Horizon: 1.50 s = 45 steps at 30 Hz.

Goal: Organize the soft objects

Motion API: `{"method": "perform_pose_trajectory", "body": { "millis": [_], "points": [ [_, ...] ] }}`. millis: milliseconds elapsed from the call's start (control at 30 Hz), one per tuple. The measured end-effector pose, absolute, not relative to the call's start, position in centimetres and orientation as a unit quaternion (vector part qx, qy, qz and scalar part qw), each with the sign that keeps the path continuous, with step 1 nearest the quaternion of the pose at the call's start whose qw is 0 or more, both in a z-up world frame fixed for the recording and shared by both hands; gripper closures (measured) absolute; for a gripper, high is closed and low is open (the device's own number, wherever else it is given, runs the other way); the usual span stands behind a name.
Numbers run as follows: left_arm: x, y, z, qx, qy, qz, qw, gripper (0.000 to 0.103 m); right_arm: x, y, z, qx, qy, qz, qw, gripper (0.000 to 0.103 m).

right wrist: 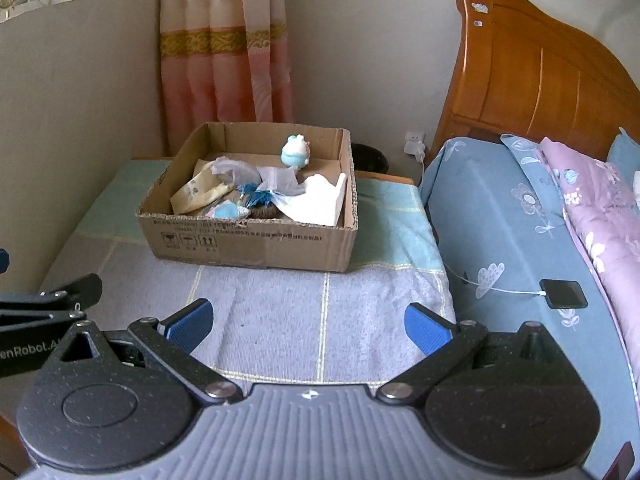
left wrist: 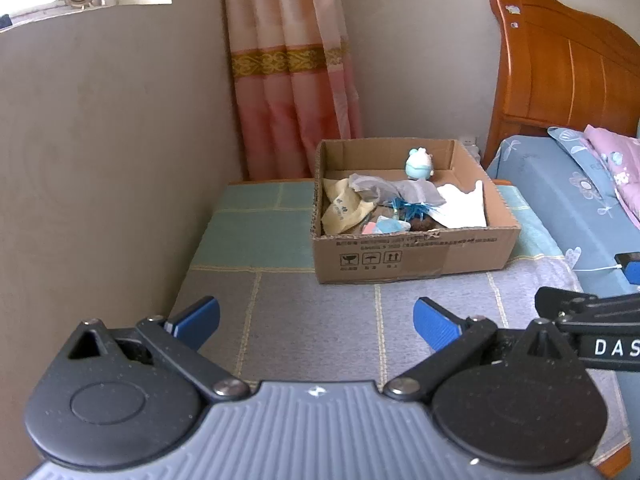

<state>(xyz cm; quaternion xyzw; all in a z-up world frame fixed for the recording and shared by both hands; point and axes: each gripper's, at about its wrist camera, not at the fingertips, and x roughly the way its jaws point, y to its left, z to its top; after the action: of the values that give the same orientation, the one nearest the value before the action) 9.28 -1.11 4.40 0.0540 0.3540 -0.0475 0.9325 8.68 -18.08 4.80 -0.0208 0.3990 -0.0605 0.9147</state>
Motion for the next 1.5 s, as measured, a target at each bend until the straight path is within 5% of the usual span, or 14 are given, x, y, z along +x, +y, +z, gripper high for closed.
{"method": "perform_pose_trajectory", "body": {
  "millis": [1500],
  "points": [
    [9.04, -1.53, 4.55, 0.051, 0.348, -0.051, 0.935, 0.001, 8.41, -18.55, 5.31, -0.012, 0.384, -0.06, 0.921, 0.0]
  ]
}}
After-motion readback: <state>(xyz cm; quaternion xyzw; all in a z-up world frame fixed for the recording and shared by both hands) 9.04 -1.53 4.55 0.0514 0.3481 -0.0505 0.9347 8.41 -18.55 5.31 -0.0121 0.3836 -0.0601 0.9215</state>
